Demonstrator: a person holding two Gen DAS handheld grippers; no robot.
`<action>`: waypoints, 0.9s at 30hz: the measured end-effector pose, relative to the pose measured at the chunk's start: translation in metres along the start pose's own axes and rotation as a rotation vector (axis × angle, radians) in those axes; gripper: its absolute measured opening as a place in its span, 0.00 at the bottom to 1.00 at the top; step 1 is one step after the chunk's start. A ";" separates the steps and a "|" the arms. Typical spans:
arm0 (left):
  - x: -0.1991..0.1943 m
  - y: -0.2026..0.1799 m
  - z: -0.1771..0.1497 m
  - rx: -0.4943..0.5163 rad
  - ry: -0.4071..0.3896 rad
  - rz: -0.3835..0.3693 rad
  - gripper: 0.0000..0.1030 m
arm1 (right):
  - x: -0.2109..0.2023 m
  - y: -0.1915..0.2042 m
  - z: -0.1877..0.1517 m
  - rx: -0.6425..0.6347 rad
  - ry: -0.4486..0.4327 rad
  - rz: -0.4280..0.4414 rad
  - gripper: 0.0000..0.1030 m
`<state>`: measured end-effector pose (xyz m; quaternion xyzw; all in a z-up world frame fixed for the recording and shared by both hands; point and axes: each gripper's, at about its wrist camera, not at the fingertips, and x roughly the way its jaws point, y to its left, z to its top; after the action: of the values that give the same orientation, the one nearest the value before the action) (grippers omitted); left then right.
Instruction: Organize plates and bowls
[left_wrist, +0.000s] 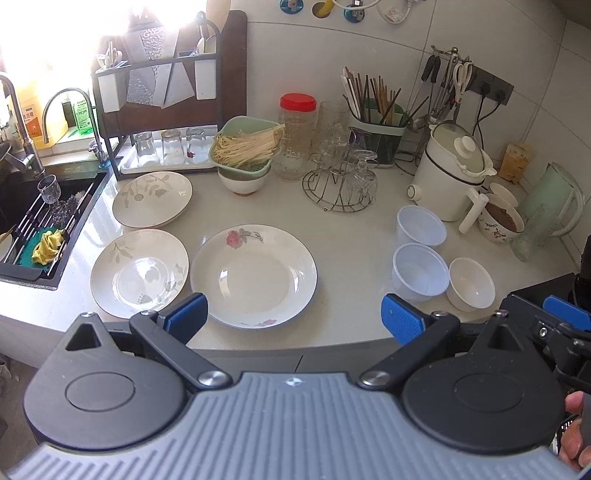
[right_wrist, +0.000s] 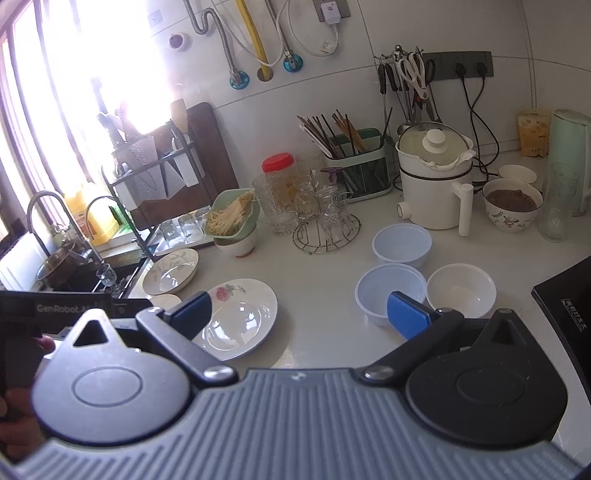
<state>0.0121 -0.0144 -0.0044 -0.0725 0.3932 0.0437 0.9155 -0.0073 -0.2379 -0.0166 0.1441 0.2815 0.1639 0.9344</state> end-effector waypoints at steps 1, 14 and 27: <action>0.000 -0.001 -0.001 -0.002 0.000 0.002 0.99 | 0.000 0.000 0.000 -0.008 0.000 0.000 1.00; -0.003 -0.017 -0.022 -0.038 0.001 0.059 0.99 | 0.000 -0.015 -0.003 -0.052 0.022 0.040 1.00; -0.004 -0.005 -0.040 -0.119 0.012 0.089 0.99 | 0.002 -0.018 -0.013 -0.080 0.044 0.061 1.00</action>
<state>-0.0183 -0.0265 -0.0285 -0.1097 0.3983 0.1074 0.9043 -0.0094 -0.2512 -0.0345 0.1115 0.2908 0.2065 0.9275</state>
